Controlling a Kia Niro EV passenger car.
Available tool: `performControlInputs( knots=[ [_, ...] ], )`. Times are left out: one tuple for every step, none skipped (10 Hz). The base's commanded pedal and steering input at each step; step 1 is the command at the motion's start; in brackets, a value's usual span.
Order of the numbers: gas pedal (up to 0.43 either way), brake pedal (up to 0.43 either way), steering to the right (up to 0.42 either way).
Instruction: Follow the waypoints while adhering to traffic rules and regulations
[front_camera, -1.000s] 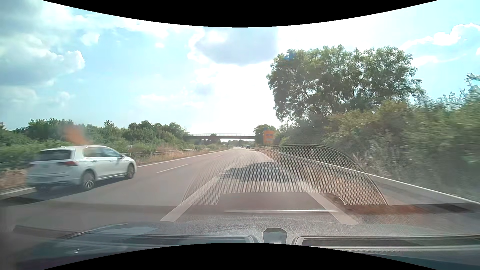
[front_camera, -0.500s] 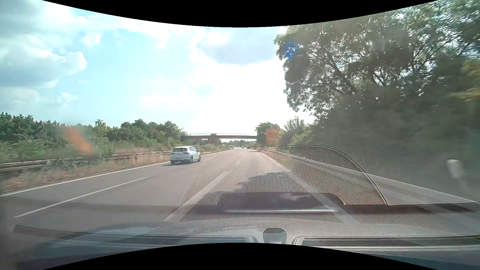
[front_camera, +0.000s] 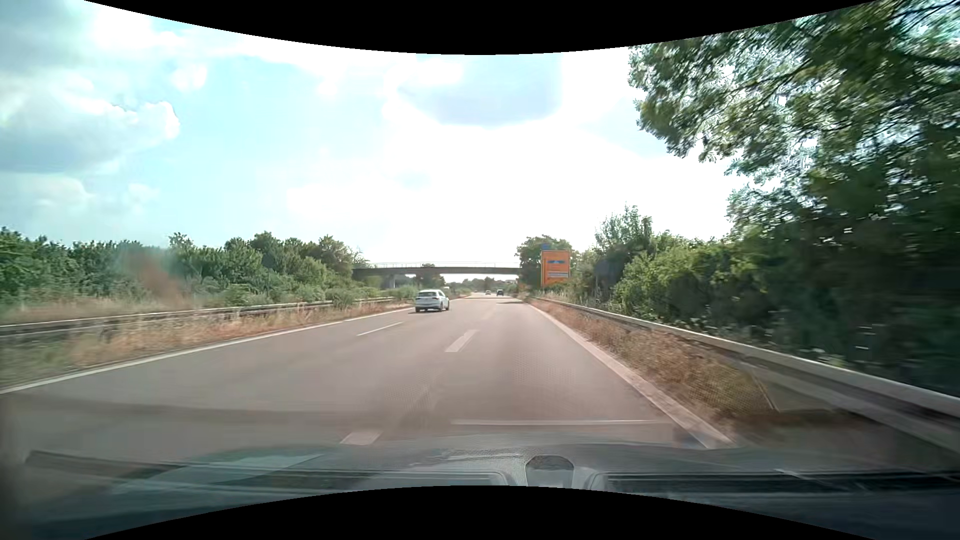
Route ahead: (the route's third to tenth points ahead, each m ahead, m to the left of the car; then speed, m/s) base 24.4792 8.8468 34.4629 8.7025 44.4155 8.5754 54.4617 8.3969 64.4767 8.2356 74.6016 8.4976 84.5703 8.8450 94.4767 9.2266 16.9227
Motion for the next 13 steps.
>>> performControlInputs(
  knots=[
    [0.52,0.0,-0.009],
    [0.52,0.0,-0.009],
    [0.52,0.0,-0.009],
    [0.52,0.0,-0.009],
    [0.52,0.0,-0.009],
    [0.52,0.0,-0.009],
    [0.52,0.0,-0.009],
    [0.52,0.0,-0.009],
    [0.52,0.0,-0.009],
    [0.52,0.0,-0.009],
    [0.52,0.0,-0.009],
    [0.52,0.0,-0.009],
    [0.52,0.0,-0.009]
  ],
)
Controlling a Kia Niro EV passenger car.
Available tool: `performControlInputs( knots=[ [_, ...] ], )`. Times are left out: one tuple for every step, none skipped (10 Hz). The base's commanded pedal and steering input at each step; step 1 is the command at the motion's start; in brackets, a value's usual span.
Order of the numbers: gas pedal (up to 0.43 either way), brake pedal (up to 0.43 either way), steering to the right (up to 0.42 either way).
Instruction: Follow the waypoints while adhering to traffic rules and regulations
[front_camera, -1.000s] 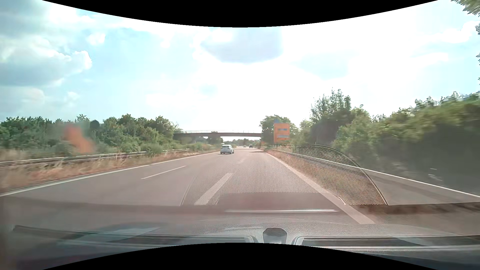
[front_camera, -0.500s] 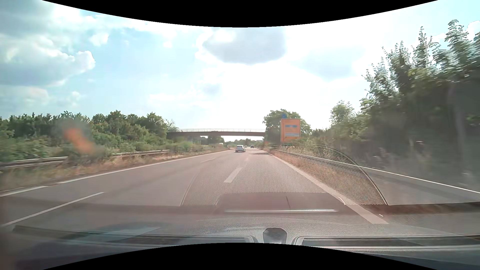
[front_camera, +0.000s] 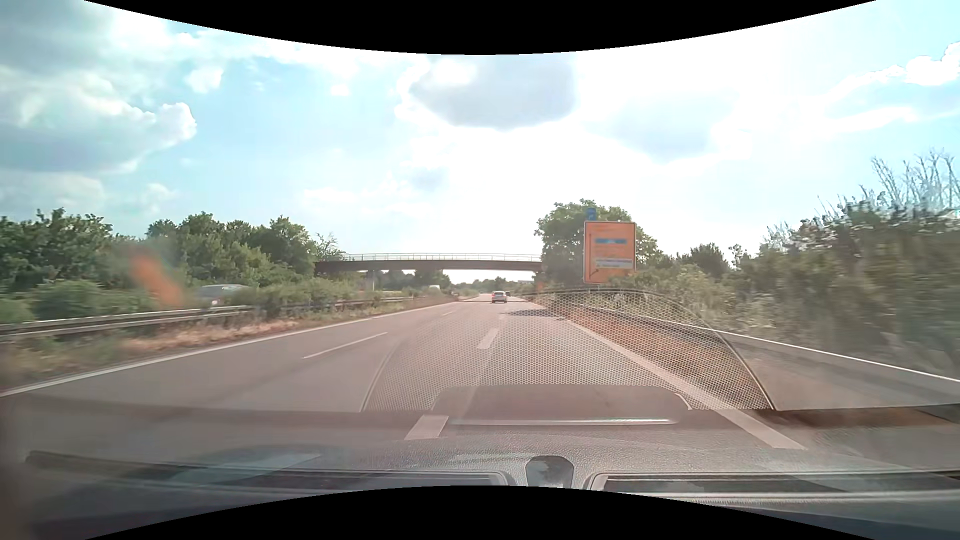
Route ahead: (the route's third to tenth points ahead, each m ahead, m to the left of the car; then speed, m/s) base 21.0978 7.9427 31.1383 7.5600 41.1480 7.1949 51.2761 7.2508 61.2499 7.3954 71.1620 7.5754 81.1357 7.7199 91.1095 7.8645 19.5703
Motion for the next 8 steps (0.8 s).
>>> performControlInputs(
  knots=[
    [0.52,0.0,-0.009],
    [0.52,0.0,-0.009],
    [0.52,0.0,-0.009],
    [0.52,0.0,-0.009],
    [0.52,0.0,-0.009],
    [0.52,0.0,-0.009],
    [0.52,0.0,-0.008],
    [0.52,0.0,-0.006]
  ],
)
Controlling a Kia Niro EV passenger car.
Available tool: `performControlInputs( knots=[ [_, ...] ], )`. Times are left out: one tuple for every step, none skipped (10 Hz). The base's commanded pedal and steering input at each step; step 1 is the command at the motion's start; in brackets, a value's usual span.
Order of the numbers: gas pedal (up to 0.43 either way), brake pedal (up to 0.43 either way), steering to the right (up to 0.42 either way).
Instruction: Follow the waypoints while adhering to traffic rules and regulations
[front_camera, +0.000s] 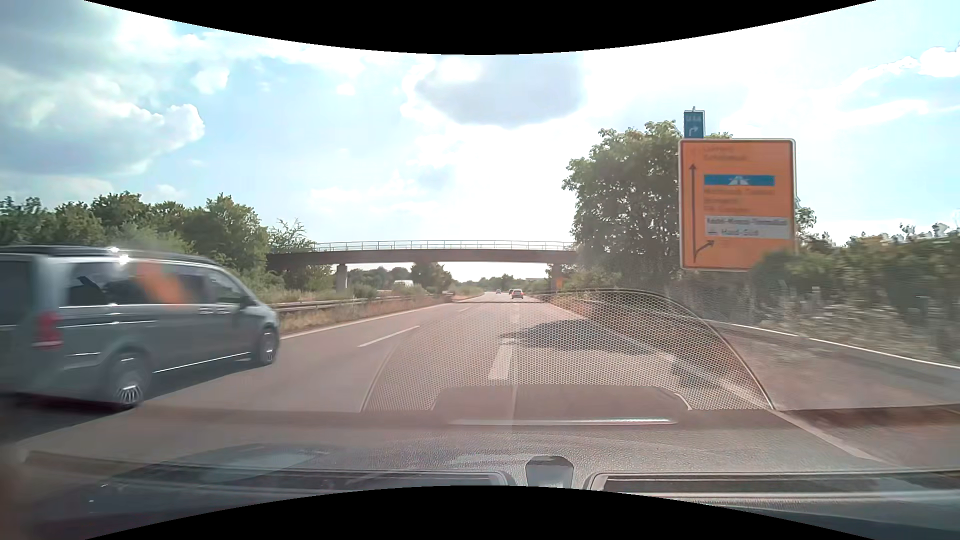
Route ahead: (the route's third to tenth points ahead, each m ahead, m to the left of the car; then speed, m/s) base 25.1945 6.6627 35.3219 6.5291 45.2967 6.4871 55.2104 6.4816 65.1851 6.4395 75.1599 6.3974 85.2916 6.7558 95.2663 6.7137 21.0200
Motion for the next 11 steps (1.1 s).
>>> performControlInputs(
  knots=[
    [0.52,0.0,-0.003],
    [0.52,0.0,-0.002],
    [0.52,0.0,-0.002],
    [0.512,0.0,-0.003],
    [0.5,0.0,-0.002],
    [0.5,0.0,-0.002],
    [0.488,0.0,-0.002],
    [0.488,0.0,-0.003],
    [0.48,0.0,-0.002],
    [0.469,0.0,-0.003],
    [0.469,0.0,-0.002]
  ],
)
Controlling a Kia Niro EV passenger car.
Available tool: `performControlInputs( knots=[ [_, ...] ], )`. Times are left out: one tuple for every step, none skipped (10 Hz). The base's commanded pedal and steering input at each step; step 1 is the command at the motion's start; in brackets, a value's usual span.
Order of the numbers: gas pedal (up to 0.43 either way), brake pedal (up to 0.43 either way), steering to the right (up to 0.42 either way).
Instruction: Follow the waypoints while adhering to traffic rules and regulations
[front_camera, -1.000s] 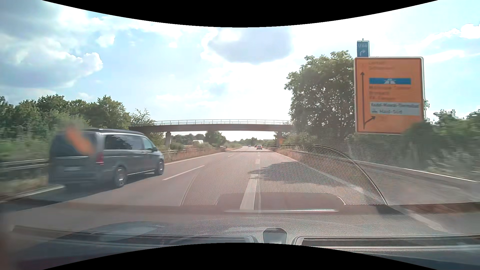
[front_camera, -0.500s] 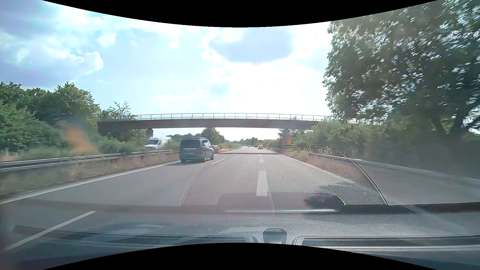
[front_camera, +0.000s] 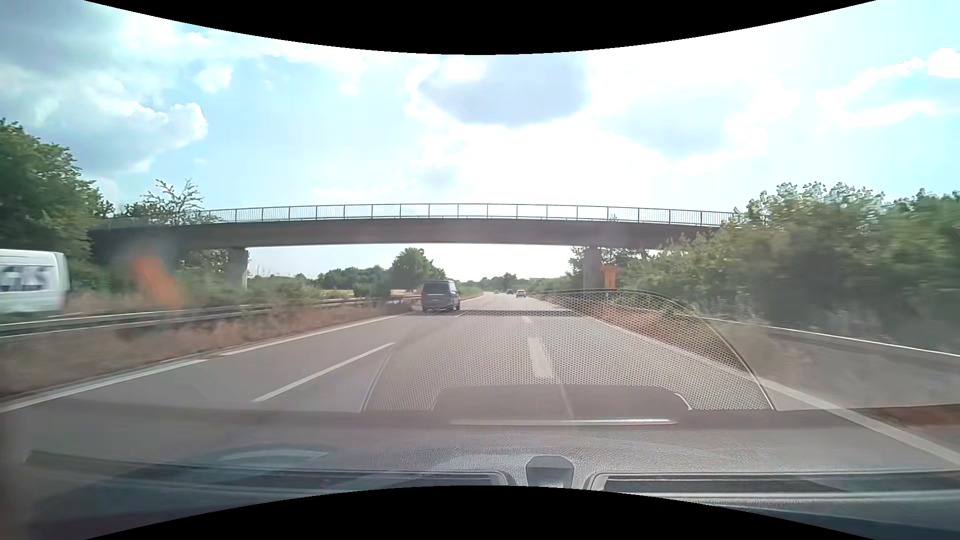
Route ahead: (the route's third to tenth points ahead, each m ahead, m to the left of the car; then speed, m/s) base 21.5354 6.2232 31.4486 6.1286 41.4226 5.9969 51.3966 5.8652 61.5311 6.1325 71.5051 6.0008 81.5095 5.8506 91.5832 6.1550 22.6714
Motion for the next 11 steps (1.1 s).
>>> performControlInputs(
  knots=[
    [0.461,0.0,-0.003],
    [0.461,0.0,-0.002],
    [0.461,0.0,-0.002],
    [0.461,0.0,-0.002],
    [0.461,0.0,-0.002],
    [0.461,0.0,-0.002],
    [0.461,0.0,-0.002],
    [0.461,0.0,-0.002],
    [0.461,0.0,-0.002],
    [0.461,0.0,-0.002],
    [0.461,0.0,-0.003]
  ],
)
